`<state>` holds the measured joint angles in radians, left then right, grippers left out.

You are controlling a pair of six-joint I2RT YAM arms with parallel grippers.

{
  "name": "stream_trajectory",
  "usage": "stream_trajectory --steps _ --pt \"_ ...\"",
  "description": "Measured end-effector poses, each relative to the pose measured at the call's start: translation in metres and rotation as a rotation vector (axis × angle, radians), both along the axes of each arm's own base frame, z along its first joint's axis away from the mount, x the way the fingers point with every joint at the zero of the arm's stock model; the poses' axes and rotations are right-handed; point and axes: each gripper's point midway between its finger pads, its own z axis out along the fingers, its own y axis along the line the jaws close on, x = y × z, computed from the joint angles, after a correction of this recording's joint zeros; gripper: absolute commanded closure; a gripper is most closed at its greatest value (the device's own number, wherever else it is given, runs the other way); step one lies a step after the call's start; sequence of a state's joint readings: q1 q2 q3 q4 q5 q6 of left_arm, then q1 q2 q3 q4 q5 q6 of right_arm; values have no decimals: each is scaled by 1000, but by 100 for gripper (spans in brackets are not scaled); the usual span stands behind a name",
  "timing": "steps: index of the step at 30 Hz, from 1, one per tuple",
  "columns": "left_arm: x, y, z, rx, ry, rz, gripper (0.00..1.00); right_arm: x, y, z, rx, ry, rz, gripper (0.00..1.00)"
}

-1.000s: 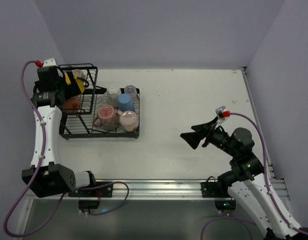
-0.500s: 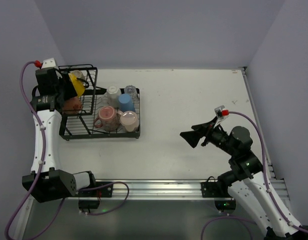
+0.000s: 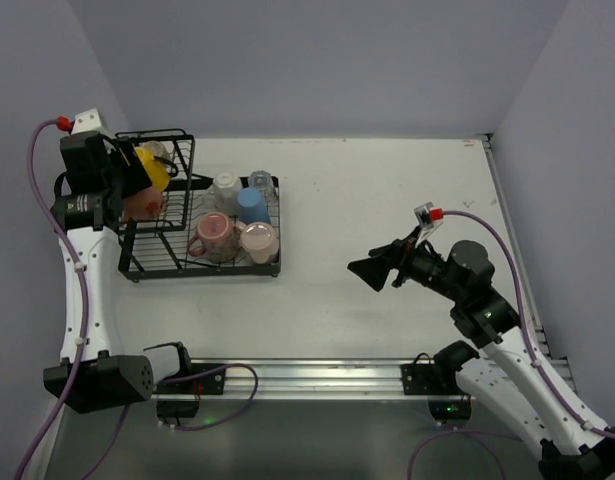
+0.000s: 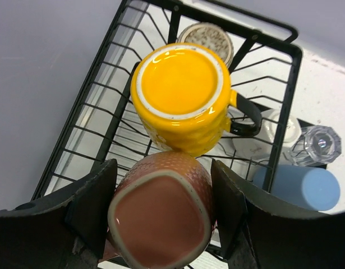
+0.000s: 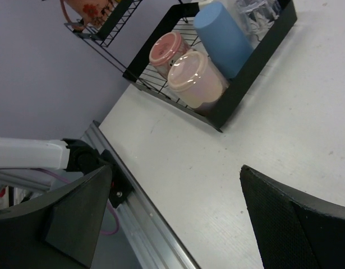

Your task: Unload the cups from the dish rack

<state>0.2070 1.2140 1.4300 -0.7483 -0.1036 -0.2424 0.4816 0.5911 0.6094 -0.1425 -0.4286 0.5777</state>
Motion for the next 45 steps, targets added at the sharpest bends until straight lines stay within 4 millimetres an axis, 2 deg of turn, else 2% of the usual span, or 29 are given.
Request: stream_trajectory --steps 4,11,16,21,26,34,39,45 --pt "-4 -3 18 -2 -53 -1 100 -3 17 9 12 13 54 1" --pt "-8 -5 34 -11 -90 6 100 -6 48 34 50 7 122 1" --pt "-20 -6 53 -5 -142 14 100 -9 73 54 95 -7 185 1" --pt "-30 -10 66 -15 -188 18 100 -12 99 65 108 -1 231 1" --pt "-29 -15 68 -42 -201 4 100 -10 128 85 147 0 278 1" --pt "-28 -22 84 -61 -247 -27 100 -8 173 117 231 -13 351 1" --pt "-26 -35 88 -111 -270 -80 100 -3 190 123 269 -6 371 1" --pt "-24 -49 105 -149 -334 -145 100 9 215 132 300 4 402 1"
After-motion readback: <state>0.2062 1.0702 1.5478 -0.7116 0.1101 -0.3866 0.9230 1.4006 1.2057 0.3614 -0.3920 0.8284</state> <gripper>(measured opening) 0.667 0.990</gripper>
